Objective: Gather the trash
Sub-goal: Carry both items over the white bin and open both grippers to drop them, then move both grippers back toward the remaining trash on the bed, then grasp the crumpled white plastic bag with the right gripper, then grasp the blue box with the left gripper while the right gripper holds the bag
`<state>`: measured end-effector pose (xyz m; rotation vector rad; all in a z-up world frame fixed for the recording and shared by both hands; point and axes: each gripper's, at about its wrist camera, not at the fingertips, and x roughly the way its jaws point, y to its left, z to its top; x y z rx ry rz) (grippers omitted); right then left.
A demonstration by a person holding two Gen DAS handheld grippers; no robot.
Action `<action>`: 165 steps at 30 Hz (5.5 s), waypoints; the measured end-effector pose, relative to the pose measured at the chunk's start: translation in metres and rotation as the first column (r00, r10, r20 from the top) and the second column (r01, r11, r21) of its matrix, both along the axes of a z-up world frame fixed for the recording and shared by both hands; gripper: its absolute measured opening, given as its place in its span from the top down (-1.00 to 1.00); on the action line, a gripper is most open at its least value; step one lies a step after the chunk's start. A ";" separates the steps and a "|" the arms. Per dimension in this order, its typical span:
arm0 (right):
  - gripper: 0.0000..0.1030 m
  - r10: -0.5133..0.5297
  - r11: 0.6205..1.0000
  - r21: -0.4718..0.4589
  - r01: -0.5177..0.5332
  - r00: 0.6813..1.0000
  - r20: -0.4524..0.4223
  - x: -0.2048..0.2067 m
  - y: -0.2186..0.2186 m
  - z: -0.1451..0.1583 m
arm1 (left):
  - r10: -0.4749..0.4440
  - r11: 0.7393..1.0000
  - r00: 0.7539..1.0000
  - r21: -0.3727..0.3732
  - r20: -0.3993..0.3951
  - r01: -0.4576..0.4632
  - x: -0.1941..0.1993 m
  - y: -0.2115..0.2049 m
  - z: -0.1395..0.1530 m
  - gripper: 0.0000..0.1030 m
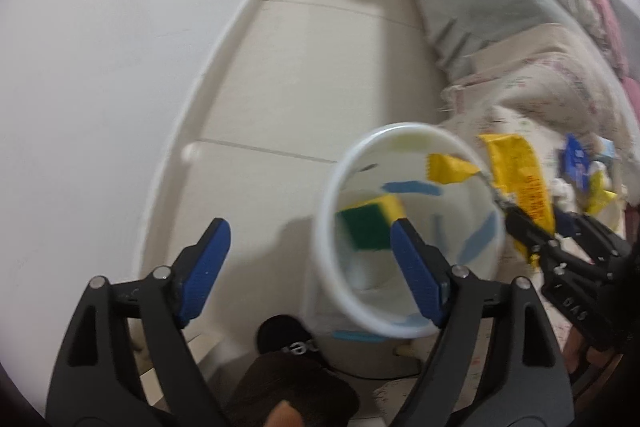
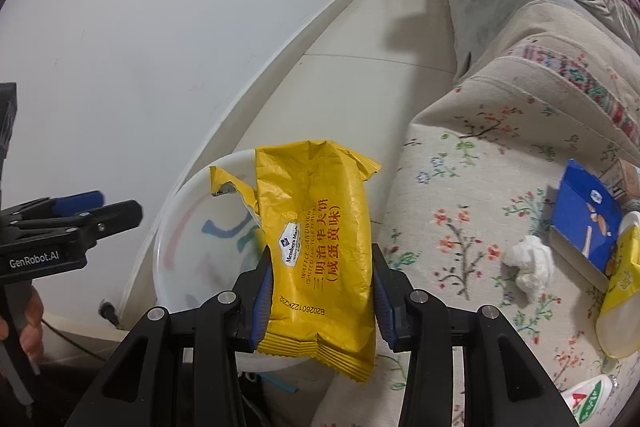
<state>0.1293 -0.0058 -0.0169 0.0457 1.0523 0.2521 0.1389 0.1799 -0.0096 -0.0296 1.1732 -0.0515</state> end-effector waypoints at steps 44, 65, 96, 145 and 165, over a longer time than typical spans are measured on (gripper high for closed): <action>-0.64 -0.227 0.972 -0.022 0.233 0.962 0.152 -0.066 -0.154 0.074 | -0.108 0.994 0.992 0.035 0.067 0.105 -0.030 -0.080 0.020 -0.90; -0.64 -0.484 0.870 -0.020 0.492 0.862 0.151 -0.099 -0.302 0.071 | -0.234 0.972 0.971 0.047 0.054 0.232 -0.017 -0.181 0.023 -0.90; -0.40 -0.585 0.804 0.061 0.592 0.805 -0.105 -0.046 -0.442 0.009 | -0.395 0.908 0.915 -0.184 -0.075 0.377 0.063 -0.302 -0.015 -0.53; 0.40 -0.509 0.852 0.117 0.510 0.860 -0.039 -0.063 -0.418 0.056 | -0.621 0.784 0.783 0.050 0.035 0.619 0.017 -0.338 -0.030 0.07; 0.40 -0.505 0.858 0.105 0.503 0.863 -0.010 -0.063 -0.412 0.065 | -0.552 0.816 0.826 -0.129 0.117 0.564 0.032 -0.318 -0.011 0.97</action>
